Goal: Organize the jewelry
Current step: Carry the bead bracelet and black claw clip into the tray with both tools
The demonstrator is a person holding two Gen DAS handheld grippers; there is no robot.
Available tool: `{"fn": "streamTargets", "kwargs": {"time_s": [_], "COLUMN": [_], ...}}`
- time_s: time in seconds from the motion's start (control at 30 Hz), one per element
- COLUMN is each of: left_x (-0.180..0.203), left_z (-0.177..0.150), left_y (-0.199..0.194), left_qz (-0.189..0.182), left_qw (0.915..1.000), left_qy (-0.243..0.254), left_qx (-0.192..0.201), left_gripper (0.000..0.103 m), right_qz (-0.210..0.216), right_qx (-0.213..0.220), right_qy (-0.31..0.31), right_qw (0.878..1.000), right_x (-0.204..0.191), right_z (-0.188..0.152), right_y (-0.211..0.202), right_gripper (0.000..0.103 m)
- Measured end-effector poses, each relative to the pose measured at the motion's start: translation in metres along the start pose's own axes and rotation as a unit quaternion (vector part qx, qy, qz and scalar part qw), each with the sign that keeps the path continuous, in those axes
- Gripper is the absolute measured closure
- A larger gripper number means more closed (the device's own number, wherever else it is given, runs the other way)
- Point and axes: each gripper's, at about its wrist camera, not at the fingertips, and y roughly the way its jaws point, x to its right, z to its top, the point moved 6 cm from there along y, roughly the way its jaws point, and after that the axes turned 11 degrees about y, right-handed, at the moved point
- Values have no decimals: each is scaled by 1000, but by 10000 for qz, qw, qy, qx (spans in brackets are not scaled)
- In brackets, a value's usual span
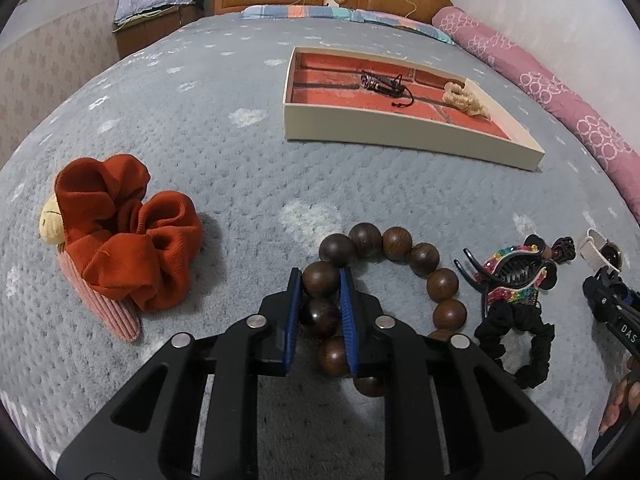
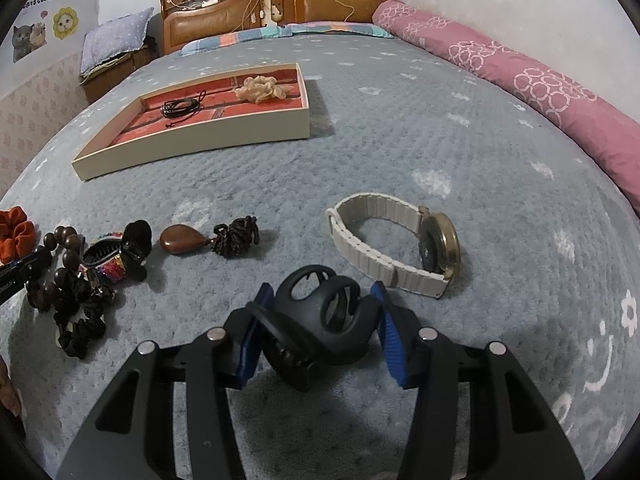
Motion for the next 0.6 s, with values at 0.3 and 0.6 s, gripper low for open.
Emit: {"fn": "streamTargets", "kwargs": {"time_s": [0.3,0.6], "left_x": [3,14], "left_z": [7,14], "left_y": [-18,-30], "left_qz": [-121,-126], "left_qw": [9995,9986], "left_qy": [-14,179], "left_qx": [291,485], "left_gripper": [86,86], "right_qz": [88,225], "right_qx": [-14,24], "right_qy": [37,-51], "right_qw": [10000,9997], "right_x": [1,-4], "right_z": [1,3], "right_y": [0,-1], "right_gripper": [53,53]}}
